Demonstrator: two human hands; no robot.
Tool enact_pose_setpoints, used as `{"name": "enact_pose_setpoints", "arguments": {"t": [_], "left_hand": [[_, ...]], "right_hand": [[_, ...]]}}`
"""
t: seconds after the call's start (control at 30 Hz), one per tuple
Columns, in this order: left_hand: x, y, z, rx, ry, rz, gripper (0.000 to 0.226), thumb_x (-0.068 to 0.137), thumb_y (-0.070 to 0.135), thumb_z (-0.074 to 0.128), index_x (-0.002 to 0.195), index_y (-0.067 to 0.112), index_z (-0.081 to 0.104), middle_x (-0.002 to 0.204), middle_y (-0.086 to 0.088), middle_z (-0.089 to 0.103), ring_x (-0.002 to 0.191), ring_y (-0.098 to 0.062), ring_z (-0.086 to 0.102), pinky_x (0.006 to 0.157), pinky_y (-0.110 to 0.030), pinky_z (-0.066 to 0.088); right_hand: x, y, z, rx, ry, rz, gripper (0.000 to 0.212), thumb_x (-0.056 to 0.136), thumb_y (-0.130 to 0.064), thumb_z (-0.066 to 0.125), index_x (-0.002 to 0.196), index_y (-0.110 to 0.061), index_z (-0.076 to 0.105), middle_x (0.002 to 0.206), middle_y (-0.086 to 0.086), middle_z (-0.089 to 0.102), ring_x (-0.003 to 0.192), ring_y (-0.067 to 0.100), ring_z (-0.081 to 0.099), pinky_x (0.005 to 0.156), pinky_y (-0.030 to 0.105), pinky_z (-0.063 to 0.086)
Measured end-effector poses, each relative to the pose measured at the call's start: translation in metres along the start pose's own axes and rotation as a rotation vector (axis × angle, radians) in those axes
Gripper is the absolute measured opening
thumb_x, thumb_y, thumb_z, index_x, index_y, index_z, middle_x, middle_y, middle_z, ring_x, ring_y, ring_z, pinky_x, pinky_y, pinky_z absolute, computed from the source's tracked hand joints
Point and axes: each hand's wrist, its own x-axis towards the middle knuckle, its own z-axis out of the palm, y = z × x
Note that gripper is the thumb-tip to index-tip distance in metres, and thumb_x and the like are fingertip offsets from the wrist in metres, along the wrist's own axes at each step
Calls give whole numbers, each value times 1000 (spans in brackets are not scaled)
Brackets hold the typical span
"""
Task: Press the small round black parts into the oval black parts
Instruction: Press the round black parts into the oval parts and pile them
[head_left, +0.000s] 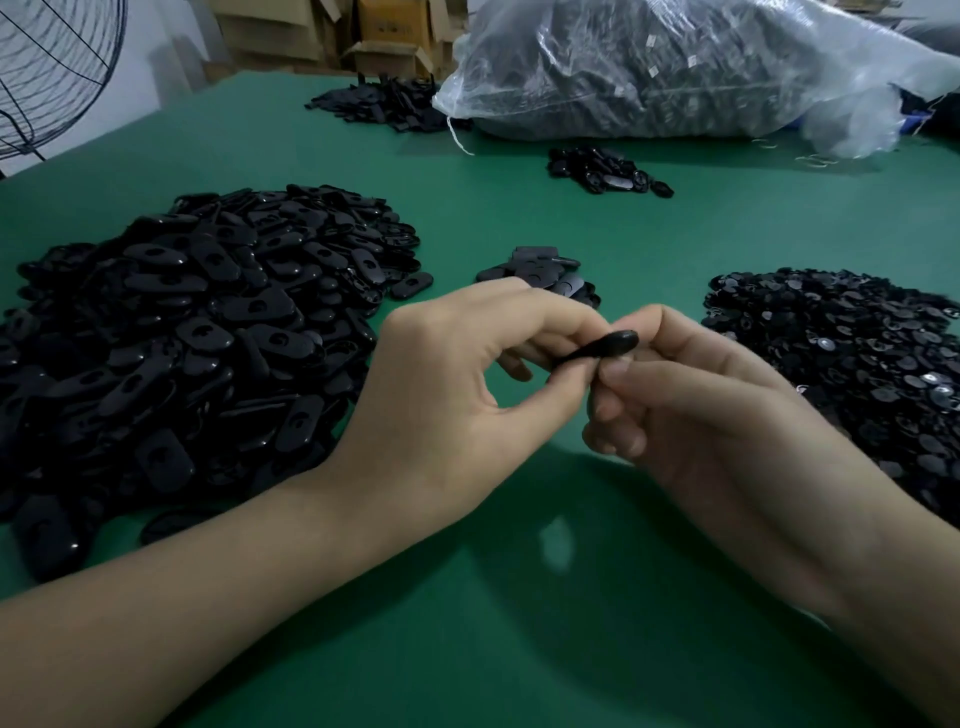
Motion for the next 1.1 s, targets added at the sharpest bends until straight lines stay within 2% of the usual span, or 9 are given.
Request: {"name": "enact_pose_setpoints", "arguments": {"t": [0.1, 0.2, 0.33, 0.43, 0.53, 0.63, 0.8, 0.87, 1.1], "left_hand": [[0, -3, 3, -183, -17, -215, 19, 89, 7, 77, 102, 21, 80, 90, 9, 78, 82, -10, 75, 74, -30, 61], [-1, -7, 5, -339, -48, -355, 20, 91, 9, 77, 103, 24, 79, 90, 5, 79, 82, -16, 77, 77, -33, 63], [-1, -8, 6, -512, -74, -470, 21, 90, 7, 77, 99, 26, 79, 87, 1, 80, 80, -16, 79, 71, -17, 56], [0, -8, 7, -587, -94, -520, 18, 90, 2, 76, 104, 13, 79, 88, -3, 81, 80, -15, 79, 68, -12, 53], [1, -8, 6, -617, -98, -558, 19, 90, 1, 75, 106, 11, 78, 87, -2, 81, 77, -13, 78, 63, -8, 50], [2, -8, 6, -653, -94, -615, 20, 90, 1, 74, 108, 9, 76, 86, -2, 81, 76, -13, 78, 59, -7, 48], [3, -9, 5, -639, -138, -663, 18, 89, 10, 76, 106, 17, 77, 88, 1, 81, 81, -13, 78, 53, -13, 45], [3, -10, 4, -644, -147, -667, 18, 89, 9, 76, 105, 18, 77, 89, 1, 81, 83, -13, 79, 54, -13, 46], [1, -12, 6, -632, -147, -595, 27, 81, 0, 82, 101, 18, 80, 92, 1, 81, 86, -9, 77, 68, -10, 52]], "right_hand": [[-3, -2, -2, -480, 150, -240, 24, 88, -17, 77, 103, -17, 58, 72, 4, 63, 58, 22, 54, 56, 30, 47], [-4, -4, -6, -977, 207, -492, 25, 86, -26, 77, 104, -27, 60, 76, -2, 62, 60, 19, 57, 59, 35, 47], [-5, -10, -8, -1285, 230, -706, 15, 88, -22, 78, 102, -25, 73, 84, -6, 62, 67, 15, 59, 66, 24, 45], [-5, -12, -11, -1359, 217, -736, 11, 89, -21, 79, 99, -24, 78, 85, -4, 63, 65, 14, 58, 66, 25, 45], [-3, -13, -13, -1392, 191, -717, 8, 90, -24, 76, 98, -25, 79, 86, -4, 65, 64, 16, 60, 63, 34, 48], [-3, -14, -13, -1394, 163, -689, 9, 89, -26, 75, 98, -25, 79, 86, -5, 66, 65, 15, 61, 63, 37, 50], [-1, -13, -12, -1326, 187, -592, 7, 84, -26, 80, 90, -27, 77, 84, -13, 67, 69, 10, 63, 63, 22, 46], [-1, -12, -12, -1292, 197, -558, 7, 83, -26, 81, 88, -27, 77, 85, -14, 69, 71, 9, 64, 65, 24, 48], [0, -11, -10, -1166, 218, -449, 13, 81, -25, 80, 83, -35, 72, 79, -18, 69, 74, 10, 66, 68, 11, 45]]}}
